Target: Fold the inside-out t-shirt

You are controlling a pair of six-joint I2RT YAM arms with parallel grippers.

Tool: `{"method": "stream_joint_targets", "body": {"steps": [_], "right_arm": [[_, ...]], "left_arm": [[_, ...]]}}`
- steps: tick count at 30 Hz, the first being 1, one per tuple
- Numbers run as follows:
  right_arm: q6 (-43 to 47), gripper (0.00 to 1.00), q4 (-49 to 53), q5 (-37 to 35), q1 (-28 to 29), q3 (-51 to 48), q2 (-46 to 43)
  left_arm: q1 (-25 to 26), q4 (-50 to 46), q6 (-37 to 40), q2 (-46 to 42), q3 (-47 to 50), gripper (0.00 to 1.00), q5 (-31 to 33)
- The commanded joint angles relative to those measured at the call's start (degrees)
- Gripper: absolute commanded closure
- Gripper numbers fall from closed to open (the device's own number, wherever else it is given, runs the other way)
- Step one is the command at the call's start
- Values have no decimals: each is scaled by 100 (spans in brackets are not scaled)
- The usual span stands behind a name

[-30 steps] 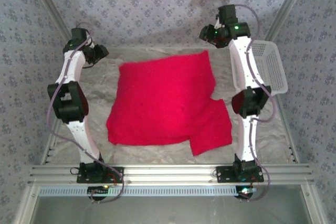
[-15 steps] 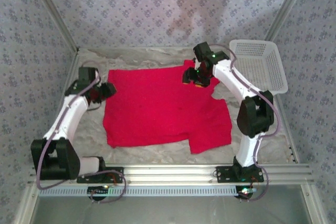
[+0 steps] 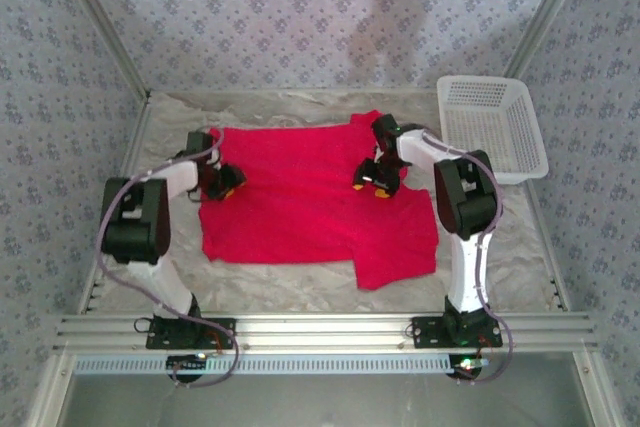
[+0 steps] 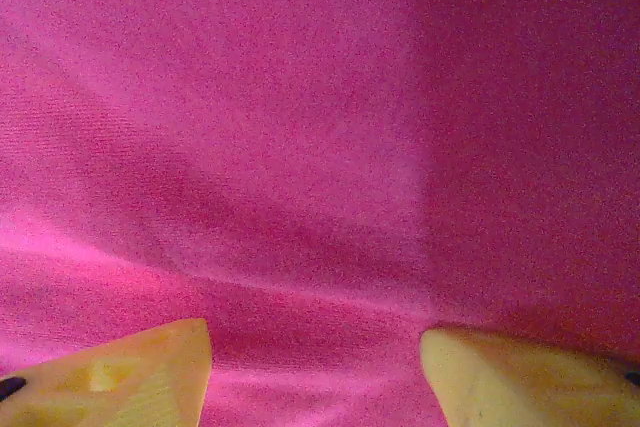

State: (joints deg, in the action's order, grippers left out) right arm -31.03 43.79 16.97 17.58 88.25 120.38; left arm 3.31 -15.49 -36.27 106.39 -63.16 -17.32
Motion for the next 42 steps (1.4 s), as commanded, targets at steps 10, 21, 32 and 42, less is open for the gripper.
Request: {"method": "stream_joint_targets", "body": {"steps": [10,21,32,42], "right_arm": [[43,35,815,-245,-412,3408,1851],[328,30,370,-67,-119,1387,-392],[384,31,371,87,69,1114,-506],[409,31,445,209,30,1154,-515]], "left_arm": [[-369,-1375,619,1599,-3095,60,598],[-349,-1702,1044,-1546,-84,66,1498],[460,-1866,1052,-1222,310,64,2153],[365,-1998,877,-780,163,69,2808]]}}
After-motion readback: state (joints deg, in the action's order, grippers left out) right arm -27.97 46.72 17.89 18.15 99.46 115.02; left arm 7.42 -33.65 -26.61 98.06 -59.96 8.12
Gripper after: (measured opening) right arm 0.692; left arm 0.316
